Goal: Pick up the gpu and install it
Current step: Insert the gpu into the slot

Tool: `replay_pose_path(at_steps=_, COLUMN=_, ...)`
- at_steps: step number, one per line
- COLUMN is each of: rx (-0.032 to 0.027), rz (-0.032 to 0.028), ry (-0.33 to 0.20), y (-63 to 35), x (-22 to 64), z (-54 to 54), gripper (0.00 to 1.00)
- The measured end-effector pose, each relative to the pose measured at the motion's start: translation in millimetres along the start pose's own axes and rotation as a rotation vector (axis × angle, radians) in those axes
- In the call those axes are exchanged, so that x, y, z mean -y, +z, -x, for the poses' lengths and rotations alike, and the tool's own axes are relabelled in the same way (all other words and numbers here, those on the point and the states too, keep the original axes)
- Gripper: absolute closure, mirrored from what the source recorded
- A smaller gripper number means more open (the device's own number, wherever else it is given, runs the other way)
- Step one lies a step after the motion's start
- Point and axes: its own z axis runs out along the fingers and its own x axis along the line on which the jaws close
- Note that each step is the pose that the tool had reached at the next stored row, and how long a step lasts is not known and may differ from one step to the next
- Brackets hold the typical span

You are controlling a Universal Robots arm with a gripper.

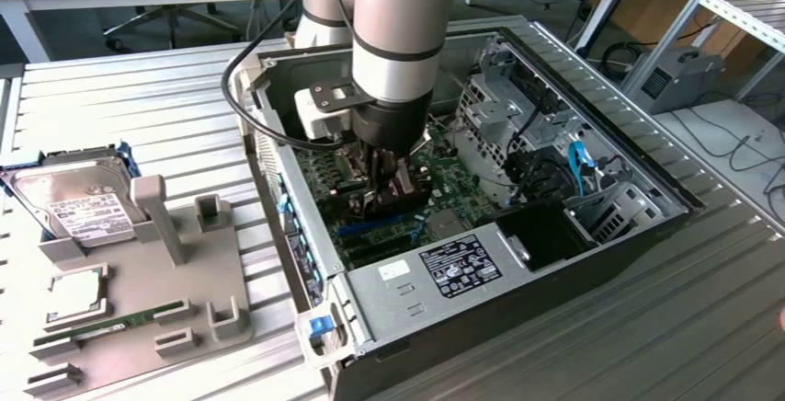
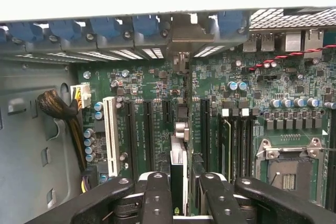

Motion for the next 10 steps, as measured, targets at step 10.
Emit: replay_pose_path(at_steps=10, rx=0.0001, rz=-0.0001, ry=-0.003, y=5.9, x=-0.3, z=1.2, gripper=0.74)
